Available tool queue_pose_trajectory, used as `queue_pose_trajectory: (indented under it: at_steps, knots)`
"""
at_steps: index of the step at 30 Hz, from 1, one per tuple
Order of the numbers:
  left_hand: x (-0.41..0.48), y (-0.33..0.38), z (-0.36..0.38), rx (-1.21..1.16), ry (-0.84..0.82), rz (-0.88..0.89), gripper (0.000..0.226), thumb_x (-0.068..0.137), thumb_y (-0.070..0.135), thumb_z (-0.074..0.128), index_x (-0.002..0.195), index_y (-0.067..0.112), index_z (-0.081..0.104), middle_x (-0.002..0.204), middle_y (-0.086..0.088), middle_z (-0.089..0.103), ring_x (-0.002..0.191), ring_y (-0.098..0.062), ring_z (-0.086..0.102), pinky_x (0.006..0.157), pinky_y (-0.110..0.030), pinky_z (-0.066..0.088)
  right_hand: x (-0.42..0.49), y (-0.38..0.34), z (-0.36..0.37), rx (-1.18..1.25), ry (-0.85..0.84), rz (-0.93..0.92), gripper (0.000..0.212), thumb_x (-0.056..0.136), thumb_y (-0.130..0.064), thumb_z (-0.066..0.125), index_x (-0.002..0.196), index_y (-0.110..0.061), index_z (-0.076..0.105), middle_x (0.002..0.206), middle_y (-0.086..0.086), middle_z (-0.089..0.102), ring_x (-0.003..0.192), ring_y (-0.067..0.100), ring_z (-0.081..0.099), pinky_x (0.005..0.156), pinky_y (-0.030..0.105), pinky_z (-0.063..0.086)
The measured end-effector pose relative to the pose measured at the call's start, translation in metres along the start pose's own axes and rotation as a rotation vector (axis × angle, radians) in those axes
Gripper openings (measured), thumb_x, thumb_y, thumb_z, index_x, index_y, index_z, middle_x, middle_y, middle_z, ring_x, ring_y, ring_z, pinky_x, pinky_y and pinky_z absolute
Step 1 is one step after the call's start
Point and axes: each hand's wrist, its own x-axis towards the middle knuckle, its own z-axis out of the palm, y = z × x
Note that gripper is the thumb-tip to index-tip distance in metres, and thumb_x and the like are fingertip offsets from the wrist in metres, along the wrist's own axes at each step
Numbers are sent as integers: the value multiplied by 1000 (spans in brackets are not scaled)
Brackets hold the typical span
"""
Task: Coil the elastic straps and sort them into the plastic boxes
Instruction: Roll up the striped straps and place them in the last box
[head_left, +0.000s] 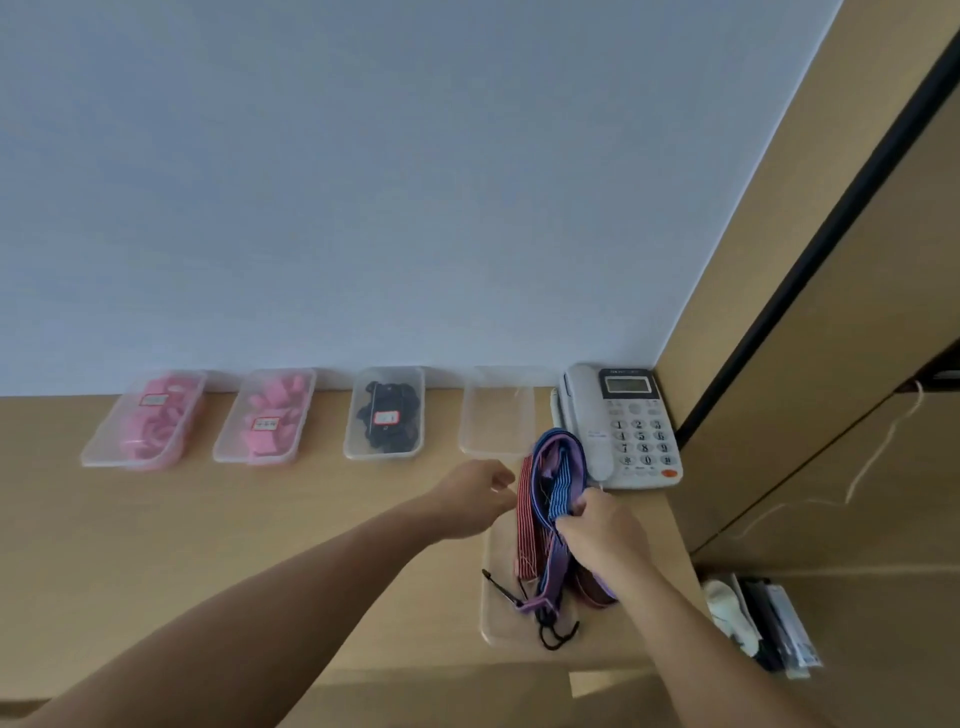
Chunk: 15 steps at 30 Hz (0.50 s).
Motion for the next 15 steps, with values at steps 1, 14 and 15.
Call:
queue_pose_trajectory:
  at_steps: [1,14,15]
  knots:
    - [0,3,-3,-14,25,-8,41,97,24,55,135,11,57,133,-5,61,119,-19,57,101,-29,44,2,-5,-11,97,6,-16,15,83,-31,60,79,-18,54,73,-3,61,66,18,57,55,30,38]
    - [-3,127,-68,-228,319,412,23,90,21,63,109,8,64,100,-10,73,88,-13,66,82,-40,53,-19,-83,-180,908,0,-525,7,85,-12,73,83,-7,68,67,-3,68,55,5,56,53,18,45]
    - [-6,133,-73,-307,320,417,21,93,20,62,109,7,65,98,-13,73,85,-15,67,79,-41,54,-21,-84,-186,923,27,-552,7,85,-16,74,83,-10,71,66,-7,67,56,3,56,54,16,45]
